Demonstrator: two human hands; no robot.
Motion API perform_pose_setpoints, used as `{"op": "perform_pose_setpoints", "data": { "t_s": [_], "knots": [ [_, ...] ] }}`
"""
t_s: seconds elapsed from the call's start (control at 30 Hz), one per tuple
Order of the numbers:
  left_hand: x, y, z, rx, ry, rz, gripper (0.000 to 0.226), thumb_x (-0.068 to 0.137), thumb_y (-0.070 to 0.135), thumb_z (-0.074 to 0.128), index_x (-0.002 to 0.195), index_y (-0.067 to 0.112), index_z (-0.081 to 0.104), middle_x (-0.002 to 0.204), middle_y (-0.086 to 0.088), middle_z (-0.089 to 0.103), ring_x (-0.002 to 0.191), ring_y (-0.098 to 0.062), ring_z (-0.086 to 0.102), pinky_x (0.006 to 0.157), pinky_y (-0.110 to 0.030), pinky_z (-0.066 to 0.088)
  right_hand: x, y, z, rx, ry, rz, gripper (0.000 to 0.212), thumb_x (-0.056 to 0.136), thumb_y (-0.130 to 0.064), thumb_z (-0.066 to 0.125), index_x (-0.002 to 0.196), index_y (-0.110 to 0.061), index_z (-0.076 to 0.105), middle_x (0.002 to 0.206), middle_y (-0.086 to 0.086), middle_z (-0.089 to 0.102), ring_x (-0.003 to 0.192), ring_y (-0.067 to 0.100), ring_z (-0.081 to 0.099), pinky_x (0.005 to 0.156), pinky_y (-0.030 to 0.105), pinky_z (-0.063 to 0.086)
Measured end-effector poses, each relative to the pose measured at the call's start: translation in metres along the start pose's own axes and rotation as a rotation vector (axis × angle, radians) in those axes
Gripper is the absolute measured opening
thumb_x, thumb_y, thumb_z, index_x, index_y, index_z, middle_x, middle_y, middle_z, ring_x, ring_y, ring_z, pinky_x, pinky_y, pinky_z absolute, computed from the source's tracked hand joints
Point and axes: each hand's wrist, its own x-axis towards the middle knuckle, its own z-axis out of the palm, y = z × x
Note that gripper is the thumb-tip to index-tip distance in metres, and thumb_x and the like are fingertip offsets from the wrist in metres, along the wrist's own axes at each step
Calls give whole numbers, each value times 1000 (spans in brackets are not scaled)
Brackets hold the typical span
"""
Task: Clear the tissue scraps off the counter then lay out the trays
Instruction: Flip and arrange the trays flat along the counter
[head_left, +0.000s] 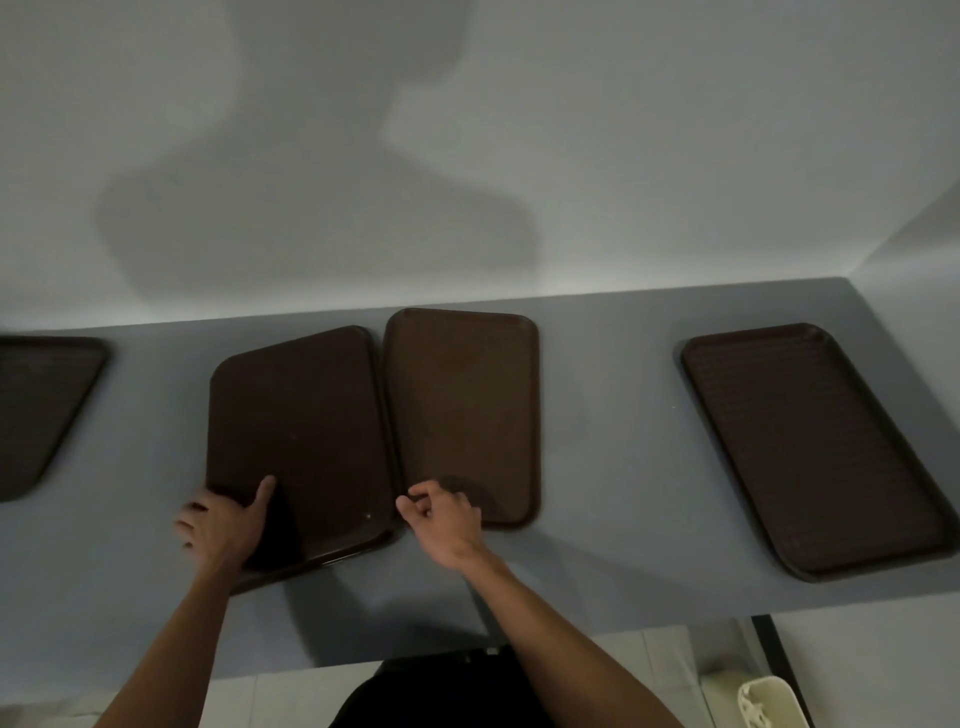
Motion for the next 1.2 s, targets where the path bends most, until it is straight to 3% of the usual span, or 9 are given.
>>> {"op": "perform_pose_setpoints", "data": {
  "t_s": [0.13,0.3,0.47,0.53,0.63,0.73,0.87,1.0,1.2],
  "knots": [
    [10,-2,3,-67,-85,43,110,55,82,81,134,11,49,142,-28,41,136,-49,35,108,-66,40,7,2,-1,143,37,141,74,87,-78,57,141,-28,51,125,-10,71,127,19,59,114,45,40],
    [-13,17,22,-140,-132,129,116,53,79,83,140,13,46,143,-22,39,136,-46,38,112,-62,40,6,13,-19,492,168,267,48,81,-49,86,114,-21,65,103,-10,74,102,14,71,85,23,53],
    [-57,38,51,-83,-196,325,99,73,63,82,148,11,43,138,-21,38,134,-43,35,114,-57,38,6,48,-39,1145,211,384,81,66,-33,101,131,-28,53,121,1,73,107,22,73,103,44,51],
    [-67,43,60,-66,-246,373,93,76,64,79,147,15,44,133,-16,39,129,-41,39,112,-55,40,0,61,-52,1240,238,386,104,56,-29,105,145,-14,53,122,8,76,111,29,74,111,56,47],
    [-78,53,70,-55,-302,425,89,78,61,79,146,17,45,130,-14,44,127,-37,42,111,-51,43,-20,66,-77,1386,230,316,67,77,-8,90,138,-7,62,123,19,74,113,36,73,104,58,54],
    [-90,68,71,-20,-354,484,85,85,48,78,153,18,38,135,-16,48,129,-35,45,111,-48,44,-37,68,-92,1499,235,254,52,86,-1,80,136,-4,64,129,25,70,118,41,70,107,59,51],
    [-113,92,55,108,-401,627,69,95,39,69,154,20,38,144,-17,41,126,-34,55,111,-41,45,-60,48,-105,1485,306,200,46,87,3,76,132,-3,66,127,24,71,117,41,70,108,58,51],
    [-148,124,21,94,-391,843,54,98,50,60,146,28,50,146,-5,48,125,-24,59,109,-35,47,-91,11,-124,1481,375,96,45,86,9,73,129,-1,67,123,23,73,115,40,71,105,55,53],
    [-217,181,-34,-250,-457,987,73,91,79,46,153,42,38,150,19,51,136,-1,49,116,-32,40,-131,-36,-144,1260,486,-164,38,78,6,81,114,-4,76,107,25,76,98,38,74,93,51,60]
  ]
}}
